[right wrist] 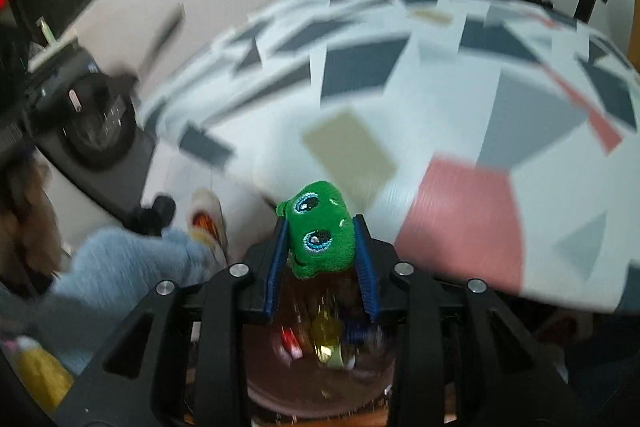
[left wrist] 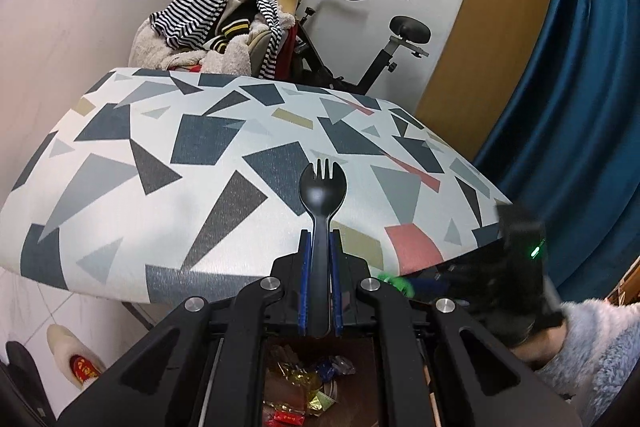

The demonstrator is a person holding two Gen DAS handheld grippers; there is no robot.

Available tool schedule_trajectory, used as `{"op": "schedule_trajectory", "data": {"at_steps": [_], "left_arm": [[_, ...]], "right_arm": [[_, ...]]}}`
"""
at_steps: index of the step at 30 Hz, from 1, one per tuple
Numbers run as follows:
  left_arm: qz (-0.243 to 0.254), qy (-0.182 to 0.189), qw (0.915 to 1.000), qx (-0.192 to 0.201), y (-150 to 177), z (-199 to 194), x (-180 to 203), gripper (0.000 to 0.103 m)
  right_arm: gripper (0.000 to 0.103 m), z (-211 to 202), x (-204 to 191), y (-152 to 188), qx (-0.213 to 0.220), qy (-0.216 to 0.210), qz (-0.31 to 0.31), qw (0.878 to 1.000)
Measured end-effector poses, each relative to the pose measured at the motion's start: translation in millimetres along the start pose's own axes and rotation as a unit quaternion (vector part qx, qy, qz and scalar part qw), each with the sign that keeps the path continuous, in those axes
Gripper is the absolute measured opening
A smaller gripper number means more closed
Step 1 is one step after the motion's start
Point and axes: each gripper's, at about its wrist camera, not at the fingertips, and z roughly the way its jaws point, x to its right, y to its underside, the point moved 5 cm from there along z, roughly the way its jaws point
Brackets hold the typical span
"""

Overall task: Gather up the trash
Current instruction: 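Drop the frog keychain into the bin with the right gripper while the left gripper drops the spork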

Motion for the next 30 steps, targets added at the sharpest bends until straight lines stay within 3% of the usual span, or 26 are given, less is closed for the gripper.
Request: {"op": "schedule_trajectory", "data": {"at_steps": [6, 10, 15, 18, 23, 30], "left_arm": [[-0.001, -0.001, 1.0000, -0.006, 9.5, -0.2, 0.2, 0.009], [-0.004, 0.000, 1.0000, -0.007, 11.7, 1.0, 0.4, 0.009], [0.004, 0.004, 0.9999, -0.011, 15.0, 1.8, 5.0, 0.009], [0.009, 0.007, 0.9998, -0.015, 18.3, 2.7, 6.9, 0.009], [0.020, 0.011, 0.9993, -0.029, 27.9, 9.9, 11.2, 0.009], [0.041, 0.027, 0.9961, -0.073, 54.2, 32.7, 22.9, 0.009]], "right_arm": [[0.035, 21.6, -10.1, 19.0, -0.032, -0.021, 0.010, 0.999], [0.041, 21.1, -19.9, 9.5, -0.029, -0.030, 0.003, 0.999], [0.060, 2.7, -22.9, 0.2, -0.002, -0.029, -0.001, 1.000], [0.068, -16.6, -20.5, -2.9, 0.017, -0.011, -0.008, 1.000], [0.092, -50.9, -6.2, -13.0, 0.058, 0.029, 0.001, 0.998], [0.097, -85.9, 18.0, -31.9, 0.101, 0.078, 0.022, 0.992]]}}
